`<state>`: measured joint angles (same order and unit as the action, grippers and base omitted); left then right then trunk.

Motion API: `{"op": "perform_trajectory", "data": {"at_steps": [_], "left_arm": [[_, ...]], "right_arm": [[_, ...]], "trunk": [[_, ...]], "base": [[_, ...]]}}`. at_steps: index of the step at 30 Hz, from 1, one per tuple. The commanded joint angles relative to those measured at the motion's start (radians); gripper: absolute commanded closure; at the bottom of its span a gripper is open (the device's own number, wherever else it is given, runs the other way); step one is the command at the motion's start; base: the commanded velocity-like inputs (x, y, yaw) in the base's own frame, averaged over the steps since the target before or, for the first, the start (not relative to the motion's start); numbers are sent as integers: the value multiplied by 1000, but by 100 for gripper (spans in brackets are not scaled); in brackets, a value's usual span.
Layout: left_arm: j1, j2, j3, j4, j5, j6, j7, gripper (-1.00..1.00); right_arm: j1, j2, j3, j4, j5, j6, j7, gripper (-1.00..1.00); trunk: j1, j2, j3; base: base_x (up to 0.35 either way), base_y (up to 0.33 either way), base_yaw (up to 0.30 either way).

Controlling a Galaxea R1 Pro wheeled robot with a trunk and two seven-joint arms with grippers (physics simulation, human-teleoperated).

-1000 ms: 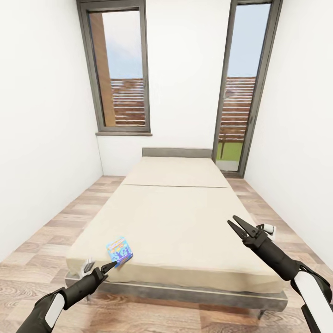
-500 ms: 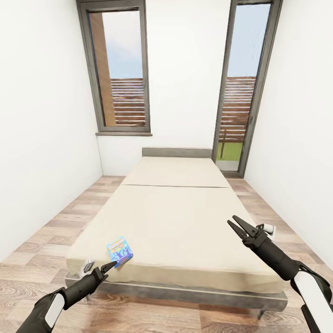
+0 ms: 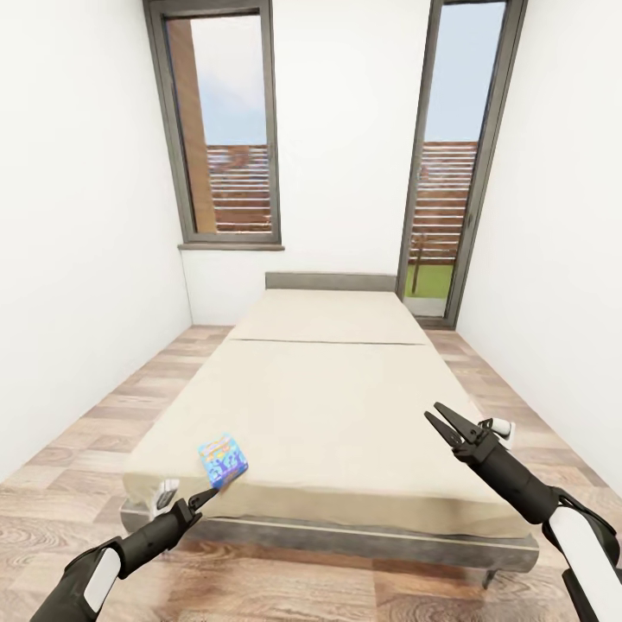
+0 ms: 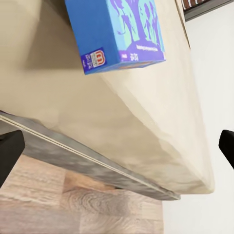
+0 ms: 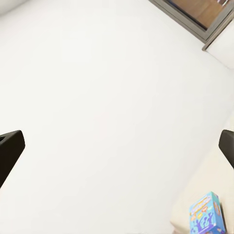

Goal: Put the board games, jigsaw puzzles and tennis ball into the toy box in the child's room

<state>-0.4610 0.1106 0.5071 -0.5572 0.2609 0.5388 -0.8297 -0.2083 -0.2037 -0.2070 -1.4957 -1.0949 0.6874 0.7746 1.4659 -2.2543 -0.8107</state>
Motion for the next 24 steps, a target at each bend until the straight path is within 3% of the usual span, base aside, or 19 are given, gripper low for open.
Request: {"op": "perform_trajectory", "data": {"at_steps": [1,11,24], "left_arm": [[-1,0,2,0,4,7,-2,-100],[-1,0,3,0,4,6,-2,-100],[-1,0,2,0,4,4,-2,-100]], "right_arm": [[-1,0,-1,0,-5,6,0,-100],[-1,1,0,0,-4,6,-1,-100],[-1,1,0,0,-5,-16,0,-100]], "trunk": [[4,-8,-4],[4,-8,-4],[4,-8,-4]], "base": [[0,0,0],[7,1,0],[104,23,0]]}}
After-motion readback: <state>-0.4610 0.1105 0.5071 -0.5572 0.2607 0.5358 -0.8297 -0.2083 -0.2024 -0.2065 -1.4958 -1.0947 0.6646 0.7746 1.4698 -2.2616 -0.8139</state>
